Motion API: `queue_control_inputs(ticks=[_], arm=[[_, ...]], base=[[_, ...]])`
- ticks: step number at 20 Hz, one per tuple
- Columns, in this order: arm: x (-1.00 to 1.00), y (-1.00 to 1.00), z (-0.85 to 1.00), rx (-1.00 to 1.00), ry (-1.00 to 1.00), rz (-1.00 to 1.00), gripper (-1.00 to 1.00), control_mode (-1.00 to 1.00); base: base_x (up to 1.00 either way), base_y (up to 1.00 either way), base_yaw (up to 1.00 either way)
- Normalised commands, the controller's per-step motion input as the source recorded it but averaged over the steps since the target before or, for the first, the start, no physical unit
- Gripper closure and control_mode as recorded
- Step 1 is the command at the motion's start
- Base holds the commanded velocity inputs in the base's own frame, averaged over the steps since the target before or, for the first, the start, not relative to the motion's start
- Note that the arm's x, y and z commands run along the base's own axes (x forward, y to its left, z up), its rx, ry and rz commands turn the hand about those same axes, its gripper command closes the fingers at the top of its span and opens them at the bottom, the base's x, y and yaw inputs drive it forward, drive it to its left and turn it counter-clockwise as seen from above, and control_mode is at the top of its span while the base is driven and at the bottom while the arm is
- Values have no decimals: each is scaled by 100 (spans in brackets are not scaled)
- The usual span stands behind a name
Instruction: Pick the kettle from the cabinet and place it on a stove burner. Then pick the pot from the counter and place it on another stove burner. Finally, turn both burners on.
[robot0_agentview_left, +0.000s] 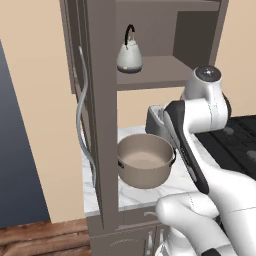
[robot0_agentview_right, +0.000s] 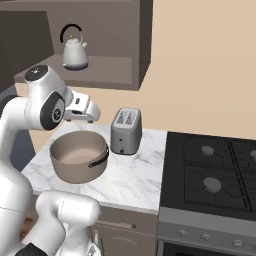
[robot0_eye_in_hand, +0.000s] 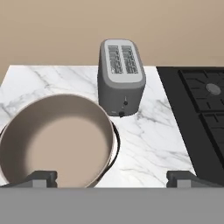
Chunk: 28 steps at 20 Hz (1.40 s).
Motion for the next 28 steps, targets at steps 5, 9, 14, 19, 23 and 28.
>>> queue_control_inputs(ticks=[5, 9, 14, 19, 23, 28], arm=[[0, 0, 10, 0, -2, -1, -100, -100], [0, 1, 14, 0, -3, -1, -100, -100], [0, 3, 22, -1, -4, -1, -100, -100], [0, 2, 25, -1, -4, -1, -100, -100], [0, 0, 25, -2, -4, 0, -100, -100], [0, 2, 23, -3, -4, 0, -100, -100]], base=[[0, 0, 0], [0, 0, 0], [0, 0, 0], [0, 0, 0], [0, 0, 0], [0, 0, 0]])
